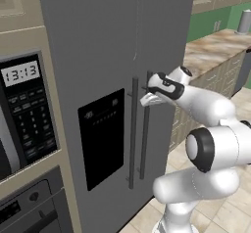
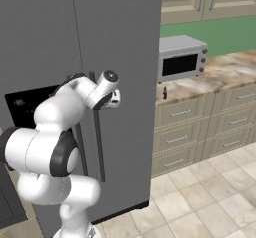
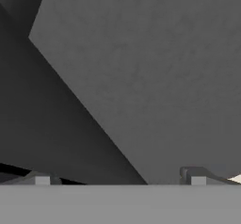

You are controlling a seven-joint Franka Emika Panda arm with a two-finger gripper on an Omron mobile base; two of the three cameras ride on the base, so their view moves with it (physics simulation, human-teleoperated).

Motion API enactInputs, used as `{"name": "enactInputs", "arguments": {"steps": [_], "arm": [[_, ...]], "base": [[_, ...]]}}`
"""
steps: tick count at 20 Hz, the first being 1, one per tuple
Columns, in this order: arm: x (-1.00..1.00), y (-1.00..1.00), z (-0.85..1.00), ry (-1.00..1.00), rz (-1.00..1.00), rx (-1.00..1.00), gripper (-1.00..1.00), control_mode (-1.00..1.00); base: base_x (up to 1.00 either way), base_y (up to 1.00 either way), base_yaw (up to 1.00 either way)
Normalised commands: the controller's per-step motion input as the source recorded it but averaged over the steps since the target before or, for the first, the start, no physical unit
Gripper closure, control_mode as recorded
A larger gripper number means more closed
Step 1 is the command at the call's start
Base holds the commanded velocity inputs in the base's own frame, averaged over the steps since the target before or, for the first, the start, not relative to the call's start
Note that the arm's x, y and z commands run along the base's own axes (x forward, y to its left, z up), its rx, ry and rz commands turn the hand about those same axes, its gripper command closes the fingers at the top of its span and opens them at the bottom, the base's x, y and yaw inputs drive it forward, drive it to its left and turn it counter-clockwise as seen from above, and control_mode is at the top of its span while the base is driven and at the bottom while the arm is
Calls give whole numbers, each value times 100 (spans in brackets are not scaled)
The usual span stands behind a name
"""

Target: Retrieve the butter from the fridge and place it on a plate on the dining table. Then retrieve the butter knife by the fridge and place it near the plate.

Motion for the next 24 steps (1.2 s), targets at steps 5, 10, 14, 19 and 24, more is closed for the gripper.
{"name": "enactInputs", "arguments": {"steps": [5,10,14,19,24], "arm": [[23,0,-11,-5,11,5,100,-100],[22,5,-22,-19,8,13,100,-100],[8,2,-4,-4,0,3,100,-100],[-25,-28,11,7,0,-7,100,-100],[-86,-100,5,2,0,-14,100,-100]], "base": [[0,0,0],[0,0,0],[0,0,0],[0,0,0],[0,0,0]]}}
